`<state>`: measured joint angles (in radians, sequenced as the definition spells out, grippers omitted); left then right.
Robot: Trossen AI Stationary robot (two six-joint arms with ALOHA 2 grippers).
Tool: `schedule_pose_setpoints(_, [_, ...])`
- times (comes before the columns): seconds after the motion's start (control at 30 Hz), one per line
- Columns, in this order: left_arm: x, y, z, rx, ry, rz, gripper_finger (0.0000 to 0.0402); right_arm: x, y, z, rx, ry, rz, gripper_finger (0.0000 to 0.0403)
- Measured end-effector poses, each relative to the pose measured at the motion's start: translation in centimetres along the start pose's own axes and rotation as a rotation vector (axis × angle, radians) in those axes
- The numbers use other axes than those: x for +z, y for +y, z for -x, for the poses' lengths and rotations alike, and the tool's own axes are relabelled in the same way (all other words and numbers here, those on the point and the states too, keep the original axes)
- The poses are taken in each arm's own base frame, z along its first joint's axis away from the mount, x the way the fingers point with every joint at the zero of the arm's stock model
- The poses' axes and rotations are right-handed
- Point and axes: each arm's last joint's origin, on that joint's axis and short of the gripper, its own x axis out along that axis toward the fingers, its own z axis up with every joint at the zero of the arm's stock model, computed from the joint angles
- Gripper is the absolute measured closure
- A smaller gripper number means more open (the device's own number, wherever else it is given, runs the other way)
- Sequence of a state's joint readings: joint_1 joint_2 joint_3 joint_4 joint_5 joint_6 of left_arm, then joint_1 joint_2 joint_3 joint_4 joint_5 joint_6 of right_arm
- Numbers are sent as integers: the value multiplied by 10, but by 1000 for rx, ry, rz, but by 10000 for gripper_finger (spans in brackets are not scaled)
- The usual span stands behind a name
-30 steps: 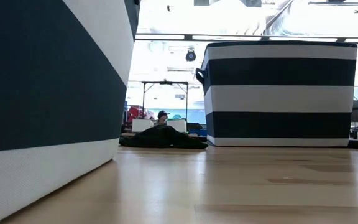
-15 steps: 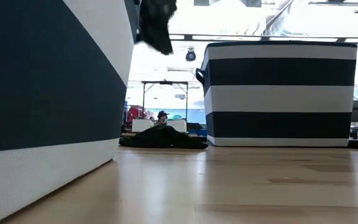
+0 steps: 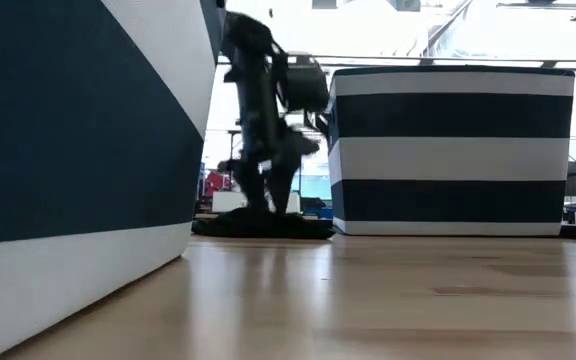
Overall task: Sort clothes
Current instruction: Put the black underwear shorts into the bottom blue laundry bin
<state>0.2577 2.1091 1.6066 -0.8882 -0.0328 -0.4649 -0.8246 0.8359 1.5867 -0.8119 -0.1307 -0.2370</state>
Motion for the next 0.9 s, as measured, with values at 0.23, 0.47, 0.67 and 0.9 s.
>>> schedule_pose_setpoints(0.23, [-2, -2, -43, 61, 71, 21, 209, 0, 0, 1, -1, -2, 0, 187])
schedule_pose_setpoints(0.47, [-7, -2, -42, 68, 111, -15, 329, 0, 0, 0, 2, -1, 0, 187])
schedule_pose_setpoints(0.67, [-17, 0, -10, 28, 192, -36, 384, 1, 0, -1, 1, -8, 2, 187])
schedule_pose_setpoints(0.9, [-32, -7, 110, -133, 65, -128, 397, 1, -2, -11, 3, -2, 7, 187])
